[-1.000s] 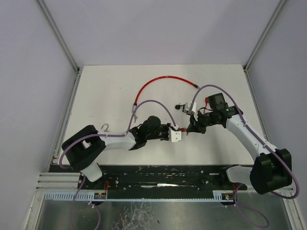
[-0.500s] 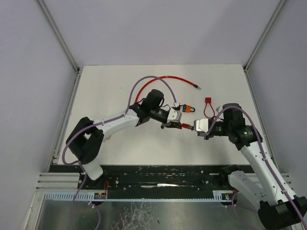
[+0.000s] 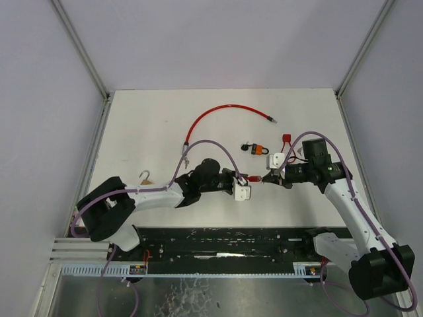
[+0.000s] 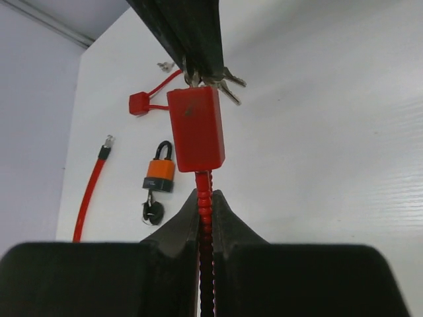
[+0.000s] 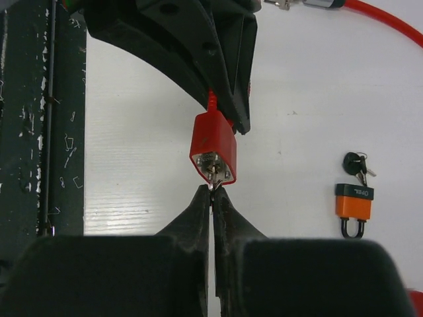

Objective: Lock with the key
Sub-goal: Remove the key from the lock.

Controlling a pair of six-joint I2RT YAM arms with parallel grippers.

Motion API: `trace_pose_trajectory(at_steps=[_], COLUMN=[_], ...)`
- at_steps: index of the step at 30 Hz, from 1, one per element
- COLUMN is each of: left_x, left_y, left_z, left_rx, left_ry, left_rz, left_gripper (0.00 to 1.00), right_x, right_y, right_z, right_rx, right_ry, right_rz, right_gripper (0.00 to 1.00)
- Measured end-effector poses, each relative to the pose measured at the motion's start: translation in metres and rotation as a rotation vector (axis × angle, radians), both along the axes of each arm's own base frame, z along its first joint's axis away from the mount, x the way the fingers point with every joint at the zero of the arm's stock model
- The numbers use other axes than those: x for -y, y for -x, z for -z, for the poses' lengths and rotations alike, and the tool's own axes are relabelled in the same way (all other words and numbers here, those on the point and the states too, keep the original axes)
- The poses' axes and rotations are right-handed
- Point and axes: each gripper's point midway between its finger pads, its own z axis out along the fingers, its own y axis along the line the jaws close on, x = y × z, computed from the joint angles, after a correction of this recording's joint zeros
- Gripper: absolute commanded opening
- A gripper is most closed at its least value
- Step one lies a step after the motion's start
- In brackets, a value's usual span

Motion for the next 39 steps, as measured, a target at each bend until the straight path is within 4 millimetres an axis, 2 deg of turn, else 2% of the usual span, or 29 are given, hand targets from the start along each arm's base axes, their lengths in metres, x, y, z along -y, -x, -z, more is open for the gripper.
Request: trace_pose_trajectory(at_steps=[4, 7, 11, 14, 18, 21, 24, 26, 29, 31, 34, 39], left_x=[0.002, 0.004, -0.005, 0.000, 0.011, 0.010, 0.007, 0.001, -0.006, -0.009, -0.013, -0.037], left_y=[-0.003, -0.001, -0.002, -0.003, -0.005, -0.010, -0.010, -0.007, -0.008, -0.011, -0.025, -0.058], left_z=[-0.005, -0.018, -0.040, -0.033, -0.012, -0.013, -0.017, -0.018, -0.030, -0.032, -0.015, 0.021], left_rx=[-0.002, -0.134, -0.298, -0.284, -0.112, -0.048, -0.063, -0.134, -0.224, -0.247, -0.222, -0.176], left_ry=[0.000, 0.020, 0.047, 0.017, -0.027, -0.016, -0.006, 0.001, 0.027, 0.032, -0.036, -0.154], left_rz=[0.012, 0.124, 0.250, 0.178, 0.006, -0.040, -0.012, 0.083, 0.192, 0.193, 0.044, -0.228], left_gripper=[0.00, 0.00, 0.00, 0.00, 0.00, 0.00, 0.00, 0.00, 0.00, 0.00, 0.00, 0.00], right_x=[0.002, 0.003, -0.001, 0.001, 0.013, 0.013, 0.012, 0.009, 0.003, 0.001, 0.005, 0.009], right_y=[-0.002, 0.003, 0.000, -0.003, -0.004, -0.003, -0.005, -0.003, -0.001, -0.002, -0.001, 0.001], right_z=[-0.005, -0.013, -0.029, -0.027, -0.015, -0.011, -0.014, -0.015, -0.022, -0.024, -0.019, -0.018], right_rx=[0.076, 0.148, 0.217, 0.211, 0.156, 0.145, 0.155, 0.153, 0.168, 0.179, 0.154, 0.141], right_ry=[0.004, -0.007, -0.039, -0.029, 0.021, 0.024, 0.016, 0.000, -0.035, -0.046, -0.025, -0.012], right_rz=[-0.007, -0.011, -0.032, -0.023, 0.038, 0.043, 0.040, 0.028, -0.003, -0.012, 0.009, 0.035], right_gripper=[0.00, 0.00, 0.00, 0.00, 0.00, 0.00, 0.00, 0.00, 0.00, 0.00, 0.00, 0.00])
